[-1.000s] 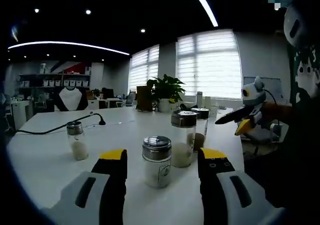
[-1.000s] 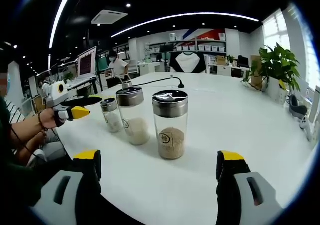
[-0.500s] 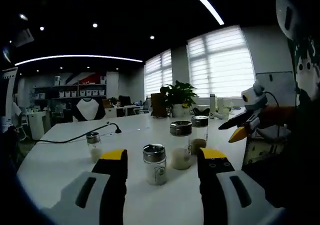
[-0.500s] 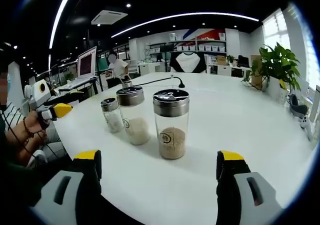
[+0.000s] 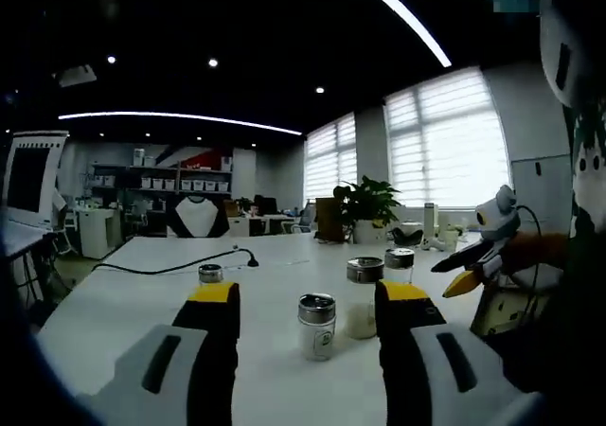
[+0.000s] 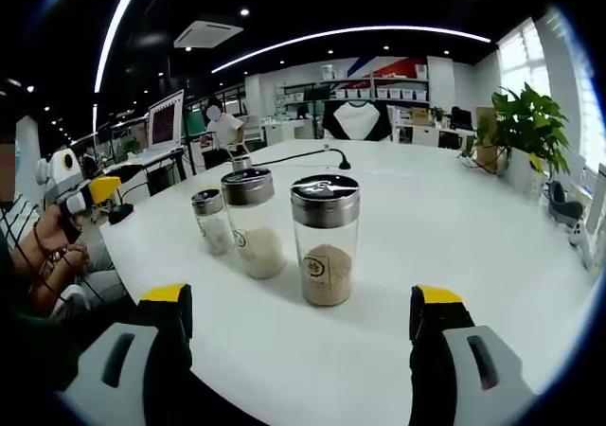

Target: Rotate the seasoning bottle until the label or dispensing opening points toward the visible target arrow and the bottle remains upright within the marked orientation range

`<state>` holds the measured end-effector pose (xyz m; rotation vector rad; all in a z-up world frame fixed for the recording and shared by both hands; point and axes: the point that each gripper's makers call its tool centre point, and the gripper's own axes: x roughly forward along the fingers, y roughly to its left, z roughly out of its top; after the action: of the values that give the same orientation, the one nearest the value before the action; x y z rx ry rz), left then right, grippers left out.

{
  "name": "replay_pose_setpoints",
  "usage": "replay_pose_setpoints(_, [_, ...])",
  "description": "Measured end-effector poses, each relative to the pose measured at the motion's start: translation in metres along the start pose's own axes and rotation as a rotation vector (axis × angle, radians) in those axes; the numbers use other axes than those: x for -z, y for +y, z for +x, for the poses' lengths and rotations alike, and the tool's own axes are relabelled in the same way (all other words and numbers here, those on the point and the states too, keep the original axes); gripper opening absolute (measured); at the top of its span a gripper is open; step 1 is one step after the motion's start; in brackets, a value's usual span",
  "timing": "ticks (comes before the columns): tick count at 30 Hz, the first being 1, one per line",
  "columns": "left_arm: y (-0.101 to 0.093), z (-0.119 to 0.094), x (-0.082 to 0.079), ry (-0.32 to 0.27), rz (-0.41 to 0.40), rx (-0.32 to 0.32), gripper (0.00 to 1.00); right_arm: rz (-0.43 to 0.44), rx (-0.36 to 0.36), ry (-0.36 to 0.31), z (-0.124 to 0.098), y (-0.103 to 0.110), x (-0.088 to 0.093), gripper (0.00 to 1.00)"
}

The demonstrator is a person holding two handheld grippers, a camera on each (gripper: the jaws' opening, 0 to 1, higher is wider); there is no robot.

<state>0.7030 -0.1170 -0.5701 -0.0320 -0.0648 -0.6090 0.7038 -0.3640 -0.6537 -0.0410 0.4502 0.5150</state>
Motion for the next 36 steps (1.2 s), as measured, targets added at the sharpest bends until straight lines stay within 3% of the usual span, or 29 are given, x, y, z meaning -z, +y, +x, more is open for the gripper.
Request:
replay_pose_setpoints(5, [0.003,0.001,-0.004,0.004,0.017,0.003,0.57,0.005,-0.008,0.003,0.001,0.002,0.001,0.98])
replay_pose_setpoints(11, [0.006,0.015,-0.007,0.007,0.028,0.009,0.6,0.008,-0.007,-0.003,0.002,0.002,-0.001,0.98])
replay_pose_setpoints(21, [0.033,0.041,-0.004,0.035,0.004,-0.034,0.6,0.009,0.0,0.007,0.001,-0.001,0.002,0.98])
replay_pose_setpoints(36, [0.075,0.086,0.032,0.125,-0.012,-0.06,0.62,0.005,0.009,0.005,0.0,-0.005,0.001,0.98])
